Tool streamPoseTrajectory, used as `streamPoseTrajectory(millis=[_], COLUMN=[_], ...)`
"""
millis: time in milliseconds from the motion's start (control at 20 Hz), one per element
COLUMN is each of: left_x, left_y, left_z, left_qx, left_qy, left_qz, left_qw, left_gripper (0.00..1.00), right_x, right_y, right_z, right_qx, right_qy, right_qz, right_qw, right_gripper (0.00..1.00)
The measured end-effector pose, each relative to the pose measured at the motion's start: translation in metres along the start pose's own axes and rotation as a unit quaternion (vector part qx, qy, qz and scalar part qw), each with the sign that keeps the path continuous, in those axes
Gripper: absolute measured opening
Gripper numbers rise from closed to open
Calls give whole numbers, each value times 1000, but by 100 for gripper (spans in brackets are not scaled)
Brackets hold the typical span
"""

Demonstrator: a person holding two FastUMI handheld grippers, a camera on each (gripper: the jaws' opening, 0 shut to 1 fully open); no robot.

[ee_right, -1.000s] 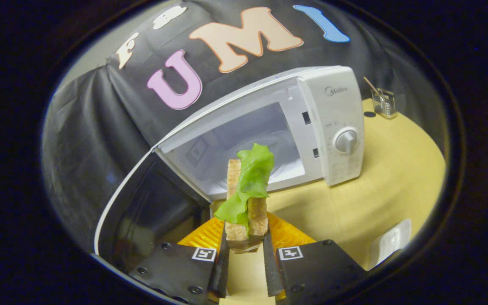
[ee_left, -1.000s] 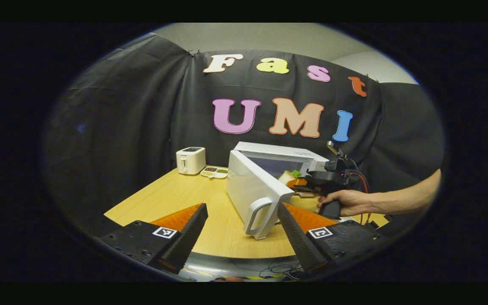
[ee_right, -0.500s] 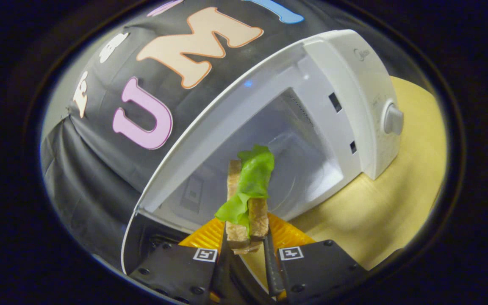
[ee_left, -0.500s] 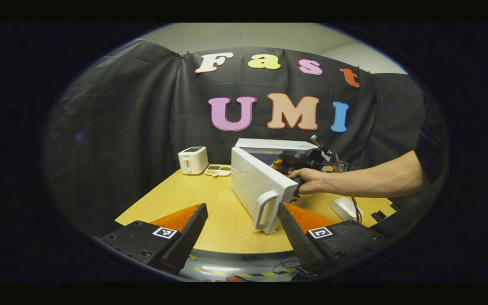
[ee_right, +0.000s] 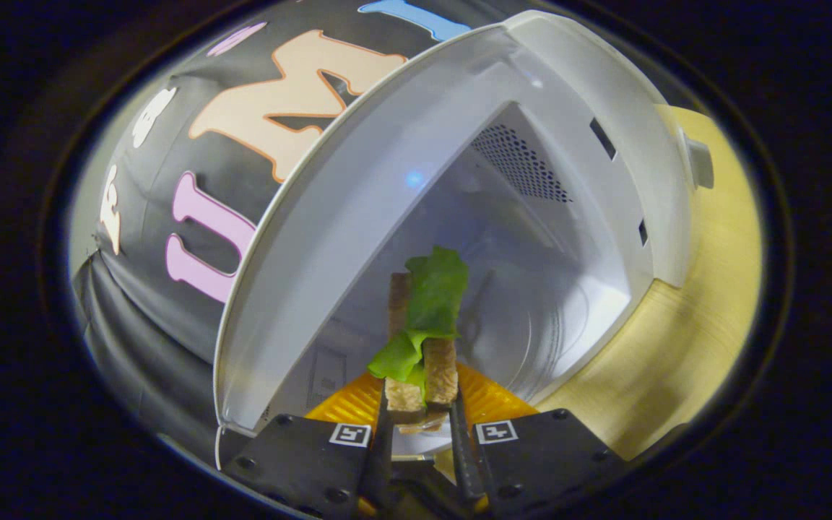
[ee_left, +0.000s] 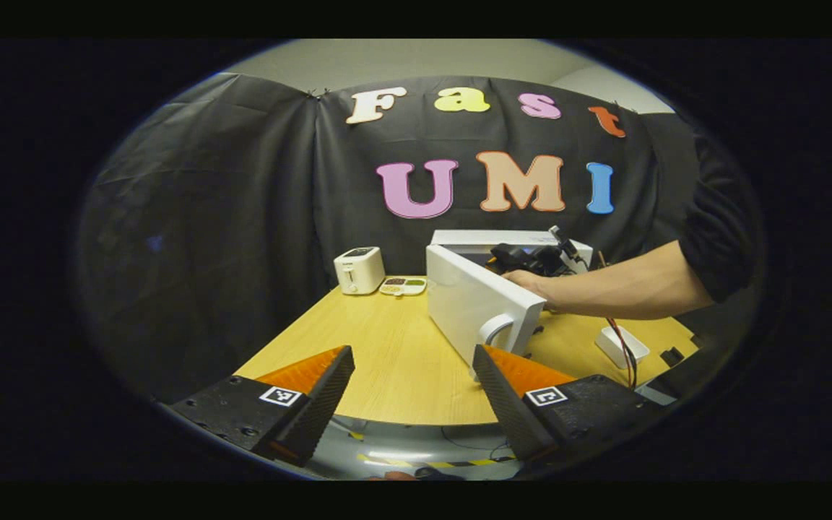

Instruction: Open the microwave oven with the left hand, put the food in, and close the microwave oven.

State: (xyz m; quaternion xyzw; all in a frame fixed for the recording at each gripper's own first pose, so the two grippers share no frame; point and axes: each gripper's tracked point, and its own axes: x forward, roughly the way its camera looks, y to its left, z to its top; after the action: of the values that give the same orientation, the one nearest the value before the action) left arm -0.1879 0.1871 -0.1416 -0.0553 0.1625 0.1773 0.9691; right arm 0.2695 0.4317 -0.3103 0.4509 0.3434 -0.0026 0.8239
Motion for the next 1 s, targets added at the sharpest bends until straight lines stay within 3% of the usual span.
streamPoseTrajectory(millis=[400, 550, 650, 700, 750, 800, 850, 900, 950, 1000], left_x=[-6, -2, 0, -1, 0, 1, 3, 2, 2, 3], left_y=[17, 22, 22, 20, 17, 16, 16, 16, 15, 16], left_z=[-11, -17, -14, -13, -12, -13, -14, -15, -14, -14], left_qx=[8, 24, 26, 25, 24, 24, 24, 24, 22, 22], left_qy=[12, 21, 19, 15, 14, 14, 15, 16, 15, 15], left_qz=[16, 18, 18, 15, 12, 10, 8, 8, 8, 8], left_qw=[1000, 999, 999, 999, 1000, 1000, 1000, 1000, 1000, 1000], left_gripper=[95, 95, 95, 95, 95, 95, 95, 95, 95, 95], right_x=[27, 26, 24, 23, 21, 19, 18, 16, 15, 12], right_y=[-17, -33, -40, -41, -41, -39, -38, -38, -36, -35], right_z=[-2, -6, -9, -10, -11, -12, -12, -14, -16, -18], right_qx=[-6, -25, -35, -42, -49, -58, -65, -68, -64, -62], right_qy=[-13, -5, 3, 7, 10, 13, 18, 25, 34, 40], right_qz=[-27, -64, -77, -82, -86, -87, -91, -94, -91, -91], right_qw=[1000, 998, 996, 996, 995, 994, 994, 993, 993, 993], right_gripper=[32, 56, 93, 82, 82, 94, 87, 98, 87, 98])
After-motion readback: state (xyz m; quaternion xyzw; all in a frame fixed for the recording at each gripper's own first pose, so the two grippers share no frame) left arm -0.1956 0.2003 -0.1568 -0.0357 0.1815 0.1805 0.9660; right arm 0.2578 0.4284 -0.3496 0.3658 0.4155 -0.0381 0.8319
